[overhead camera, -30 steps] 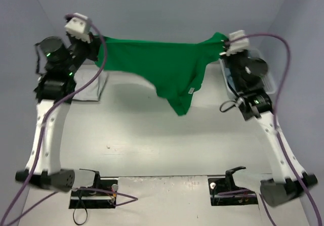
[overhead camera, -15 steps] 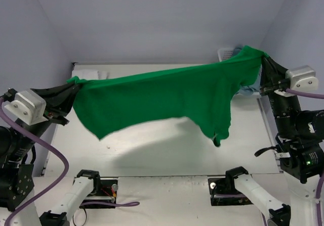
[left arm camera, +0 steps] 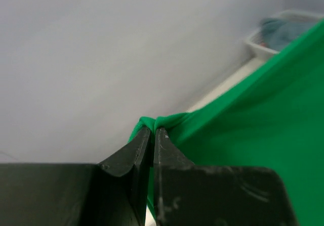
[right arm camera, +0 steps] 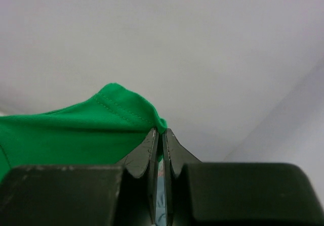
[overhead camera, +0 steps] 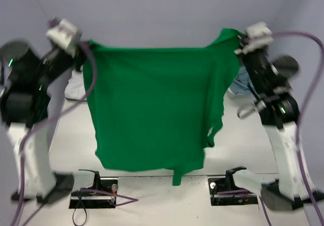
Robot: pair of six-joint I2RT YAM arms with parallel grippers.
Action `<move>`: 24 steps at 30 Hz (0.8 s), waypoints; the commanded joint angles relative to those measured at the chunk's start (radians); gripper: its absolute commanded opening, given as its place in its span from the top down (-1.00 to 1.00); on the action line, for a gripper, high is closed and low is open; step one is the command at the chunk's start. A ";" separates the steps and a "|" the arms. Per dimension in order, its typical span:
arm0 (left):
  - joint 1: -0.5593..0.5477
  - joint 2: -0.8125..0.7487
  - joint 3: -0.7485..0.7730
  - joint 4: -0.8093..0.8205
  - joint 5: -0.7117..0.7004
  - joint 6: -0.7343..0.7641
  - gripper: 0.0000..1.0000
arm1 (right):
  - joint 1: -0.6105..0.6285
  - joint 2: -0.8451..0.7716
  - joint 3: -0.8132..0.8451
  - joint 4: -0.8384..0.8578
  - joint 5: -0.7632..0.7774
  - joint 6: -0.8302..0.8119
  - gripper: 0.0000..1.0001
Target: Fold and stack the t-shirts
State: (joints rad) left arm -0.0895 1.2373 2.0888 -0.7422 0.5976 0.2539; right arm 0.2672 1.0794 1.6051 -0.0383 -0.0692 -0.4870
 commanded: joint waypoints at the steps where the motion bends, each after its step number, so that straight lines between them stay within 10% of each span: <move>1: 0.010 0.398 0.236 -0.005 -0.160 0.130 1.00 | -0.013 0.253 0.085 0.086 0.037 -0.056 1.00; 5: -0.016 0.793 0.753 -0.115 -0.260 0.156 1.00 | -0.013 0.546 0.321 0.069 0.055 -0.061 1.00; 12: -0.173 0.835 0.737 0.135 -0.387 0.184 1.00 | -0.020 0.714 0.618 0.058 0.079 -0.018 1.00; 24: -0.266 0.475 0.587 0.060 -0.385 0.116 1.00 | -0.013 0.128 0.055 0.269 -0.017 0.027 1.00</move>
State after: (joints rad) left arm -0.3889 1.8763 2.7056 -0.7303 0.2337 0.3859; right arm 0.2562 1.3521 1.7523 0.0738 -0.0502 -0.4725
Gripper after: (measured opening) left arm 0.006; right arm 0.013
